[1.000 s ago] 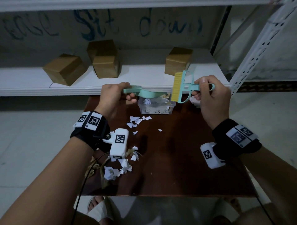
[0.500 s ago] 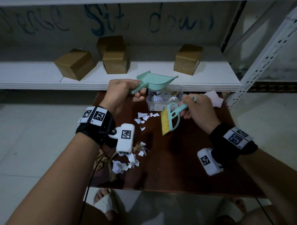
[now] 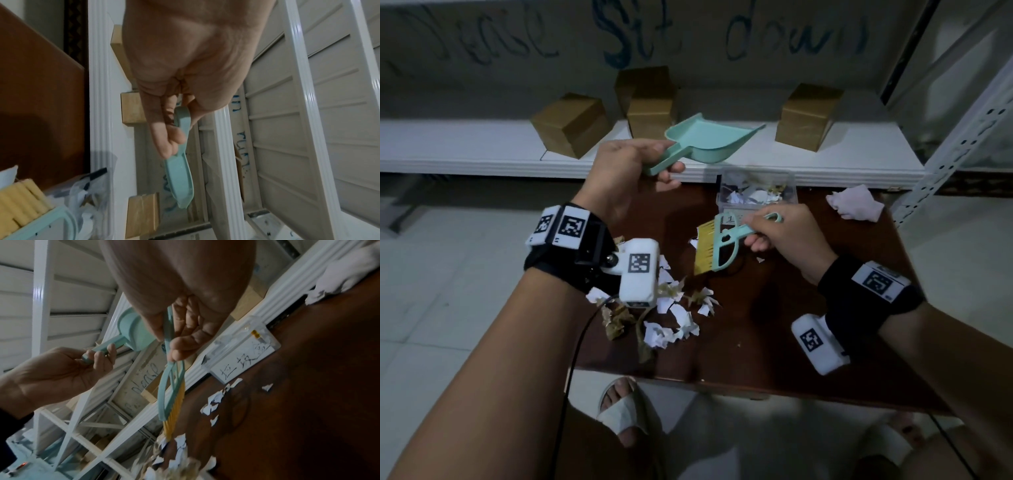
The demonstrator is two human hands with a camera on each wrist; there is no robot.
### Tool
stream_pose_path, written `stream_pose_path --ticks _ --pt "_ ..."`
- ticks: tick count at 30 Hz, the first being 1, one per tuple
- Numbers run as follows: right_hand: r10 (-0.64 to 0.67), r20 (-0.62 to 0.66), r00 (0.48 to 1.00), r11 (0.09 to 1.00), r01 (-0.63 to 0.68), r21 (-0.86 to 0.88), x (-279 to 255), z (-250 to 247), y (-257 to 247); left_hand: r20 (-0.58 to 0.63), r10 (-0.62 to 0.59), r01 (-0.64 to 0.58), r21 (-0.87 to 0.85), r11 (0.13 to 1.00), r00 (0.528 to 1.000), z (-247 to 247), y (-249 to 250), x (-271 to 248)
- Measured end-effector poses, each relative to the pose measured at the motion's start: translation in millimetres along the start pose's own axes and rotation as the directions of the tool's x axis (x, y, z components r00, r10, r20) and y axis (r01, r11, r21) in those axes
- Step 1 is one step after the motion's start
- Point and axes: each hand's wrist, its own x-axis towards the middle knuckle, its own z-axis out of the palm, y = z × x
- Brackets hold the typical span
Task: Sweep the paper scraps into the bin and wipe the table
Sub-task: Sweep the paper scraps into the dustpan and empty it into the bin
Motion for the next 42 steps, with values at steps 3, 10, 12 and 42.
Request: stream_pose_path --ticks 3,10,12,42 --pt "-0.023 0.069 0.997 0.999 0.021 0.029 -9 14 3 -0.014 0.000 0.000 0.024 1.000 1.000 -18 0 -13" --pt "0.033 0.210 0.977 0.998 -0.021 -0.059 -22 37 16 -0.007 -0.009 0.009 0.054 0.999 1.000 -35 -4 -49" --pt "0.039 0.227 0.973 0.995 -0.017 -0.097 -24 39 22 -0.015 -0.012 0.013 0.037 0.999 1.000 -33 -4 -54" --pt "-0.031 0.035 0.999 0.915 0.042 -0.400 8 -81 -14 0.103 -0.099 0.093 0.056 0.994 0.990 24 -33 -16"
